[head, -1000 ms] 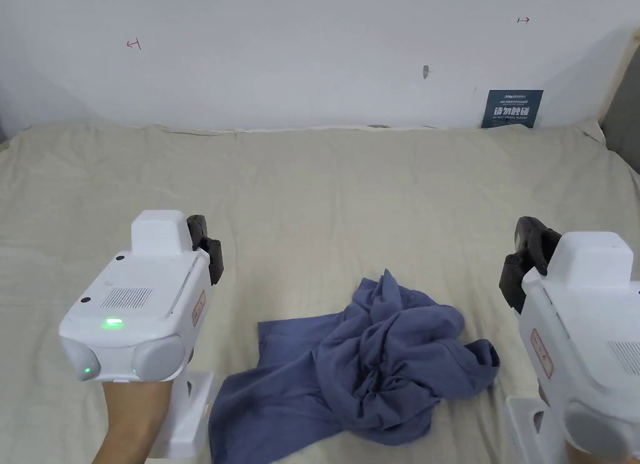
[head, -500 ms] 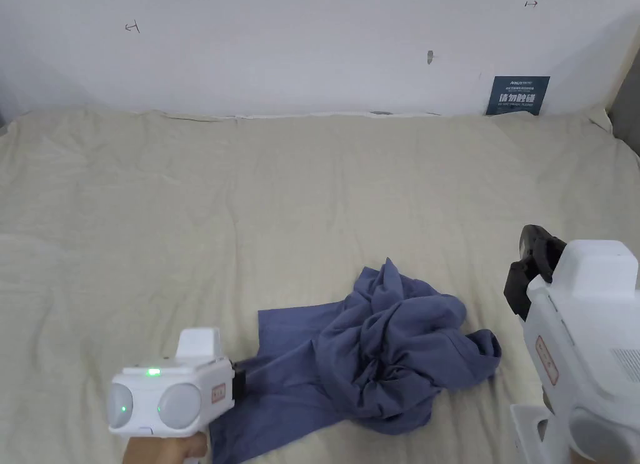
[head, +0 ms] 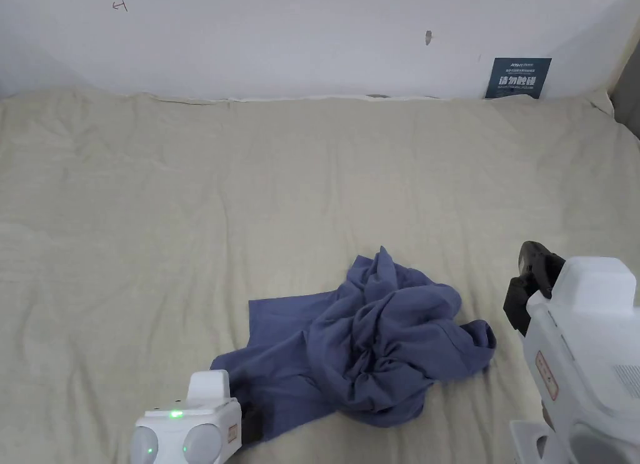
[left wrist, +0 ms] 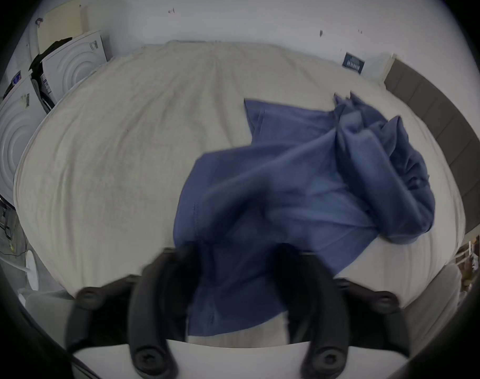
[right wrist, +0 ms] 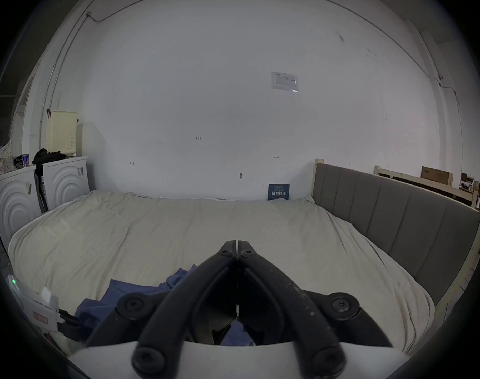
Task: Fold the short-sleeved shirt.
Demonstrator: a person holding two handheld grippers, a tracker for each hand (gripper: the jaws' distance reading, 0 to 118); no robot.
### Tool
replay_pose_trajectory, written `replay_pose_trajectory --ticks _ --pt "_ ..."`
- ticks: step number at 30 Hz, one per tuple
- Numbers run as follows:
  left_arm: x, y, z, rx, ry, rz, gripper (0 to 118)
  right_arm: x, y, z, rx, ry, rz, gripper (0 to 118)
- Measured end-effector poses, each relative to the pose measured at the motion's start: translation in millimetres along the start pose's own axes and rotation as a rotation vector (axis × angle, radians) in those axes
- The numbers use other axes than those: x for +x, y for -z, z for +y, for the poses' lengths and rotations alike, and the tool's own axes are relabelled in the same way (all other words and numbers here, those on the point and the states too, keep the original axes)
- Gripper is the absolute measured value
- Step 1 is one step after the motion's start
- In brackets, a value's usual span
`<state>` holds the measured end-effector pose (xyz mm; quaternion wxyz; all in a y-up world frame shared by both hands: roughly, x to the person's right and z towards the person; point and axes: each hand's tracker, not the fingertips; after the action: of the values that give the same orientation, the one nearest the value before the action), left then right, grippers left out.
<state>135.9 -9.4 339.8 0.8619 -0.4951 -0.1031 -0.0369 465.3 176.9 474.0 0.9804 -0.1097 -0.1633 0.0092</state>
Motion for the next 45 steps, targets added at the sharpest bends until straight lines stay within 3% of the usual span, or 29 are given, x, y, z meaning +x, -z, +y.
replay_pose_trajectory --ticks 2,4,5,8,11,12,15,19,21,23,24,26,28,30,37,40,45 --pt "5 -5 -3 0.047 0.011 0.017 49 3 2 -3 -0.012 0.006 0.000 1" --pt "10 -9 2 0.038 0.027 -0.015 12 7 7 -8 -0.032 0.005 -0.005 3" --pt "12 -10 4 0.036 0.017 -0.035 2 10 11 -10 -0.052 0.004 -0.007 3" --pt "12 -24 7 0.052 0.012 -0.014 2 19 31 -20 -0.148 0.009 -0.003 7" --pt "2 -38 11 0.127 -0.064 -0.104 2 30 66 -33 -0.306 0.013 0.003 50" --pt "0 -44 13 0.153 -0.077 -0.129 2 33 82 -39 -0.368 0.015 0.017 72" --pt "-9 -50 18 0.201 -0.085 -0.174 2 37 125 -64 -0.525 0.037 0.006 106" --pt "-12 -59 27 0.217 -0.089 -0.204 2 33 172 -101 -0.668 -0.002 0.033 103" --pt "-13 -58 30 0.220 -0.078 -0.208 2 30 191 -122 -0.740 -0.021 0.036 89" --pt "-15 -54 29 0.220 -0.070 -0.206 2 26 201 -138 -0.784 -0.057 0.049 85" --pt "-16 -54 29 0.218 -0.067 -0.211 2 27 209 -149 -0.808 -0.075 0.067 78" --pt "-17 -52 29 0.215 -0.064 -0.215 2 27 208 -157 -0.815 -0.041 0.112 52" --pt "-19 -51 29 0.211 -0.061 -0.217 2 26 199 -152 -0.769 -0.038 0.077 36" --pt "-20 -50 29 0.212 -0.063 -0.220 2 28 193 -143 -0.732 -0.070 0.093 7" --pt "-26 -67 72 0.282 -0.103 -0.252 2 32 151 -49 -0.510 -0.077 0.128 6" --pt "-37 -78 119 0.373 -0.101 -0.250 2 37 144 10 -0.403 -0.094 0.116 6" --pt "-55 -113 219 0.508 -0.067 -0.186 2 48 149 106 -0.237 -0.059 0.124 6"
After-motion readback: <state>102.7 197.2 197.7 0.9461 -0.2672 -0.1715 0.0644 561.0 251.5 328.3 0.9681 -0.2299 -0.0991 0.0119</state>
